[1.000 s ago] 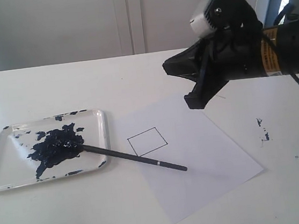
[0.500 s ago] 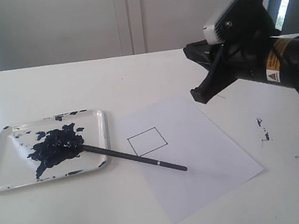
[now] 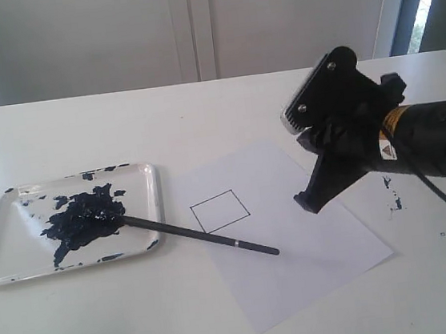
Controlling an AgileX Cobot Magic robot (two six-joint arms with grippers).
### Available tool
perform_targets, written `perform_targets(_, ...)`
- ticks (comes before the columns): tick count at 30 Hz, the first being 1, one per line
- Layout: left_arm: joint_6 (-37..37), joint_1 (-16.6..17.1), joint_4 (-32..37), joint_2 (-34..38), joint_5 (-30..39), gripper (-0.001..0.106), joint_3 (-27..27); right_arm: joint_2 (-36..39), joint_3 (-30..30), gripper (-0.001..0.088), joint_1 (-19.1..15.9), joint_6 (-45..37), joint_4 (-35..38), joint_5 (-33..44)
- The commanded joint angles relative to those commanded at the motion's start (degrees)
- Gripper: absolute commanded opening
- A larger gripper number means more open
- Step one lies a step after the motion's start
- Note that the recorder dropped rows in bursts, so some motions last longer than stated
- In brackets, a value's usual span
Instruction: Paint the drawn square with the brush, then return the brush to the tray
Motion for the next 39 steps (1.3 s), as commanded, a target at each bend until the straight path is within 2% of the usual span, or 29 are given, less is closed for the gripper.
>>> perform_targets(3,0.0,0.0,0.0,0.0,0.0,0.0,0.0,-0.4,-0.8,0.0,1.3,2.5,0.9,2.3)
perform_targets(6,0.0,0.0,0.0,0.0,0.0,0.0,0.0,-1.6,-2.2,0.0,2.6,-0.3,2.1,3.1)
perform_targets(8,0.0,0.0,0.0,0.0,0.0,0.0,0.0,-2.3,-3.9,0.0,3.8,-7.4,9.2,6.5)
perform_targets(13,0.0,0.0,0.0,0.0,0.0,0.0,0.0,-2.5,-8.5,0.0,5.9,-37.2,31.7,20.6)
perform_targets(16,0.0,0.0,0.0,0.0,0.0,0.0,0.0,-2.5,-10.9,0.0,5.9,-46.0,38.7,23.9)
perform_targets(21,0.0,0.0,0.0,0.0,0.0,0.0,0.0,-0.8,-12.5,0.0,5.9,-45.7,39.1,14.6)
perform_targets(25,0.0,0.0,0.0,0.0,0.0,0.0,0.0,3.5,-15.6,0.0,7.1,-45.3,38.4,17.6)
perform_targets(33,0.0,0.0,0.0,0.0,0.0,0.0,0.0,12.8,-20.6,0.0,11.7,-46.3,38.0,16.3)
perform_targets(39,0.0,0.0,0.0,0.0,0.0,0.0,0.0,17.9,-22.8,0.0,12.3,-42.2,34.3,15.1)
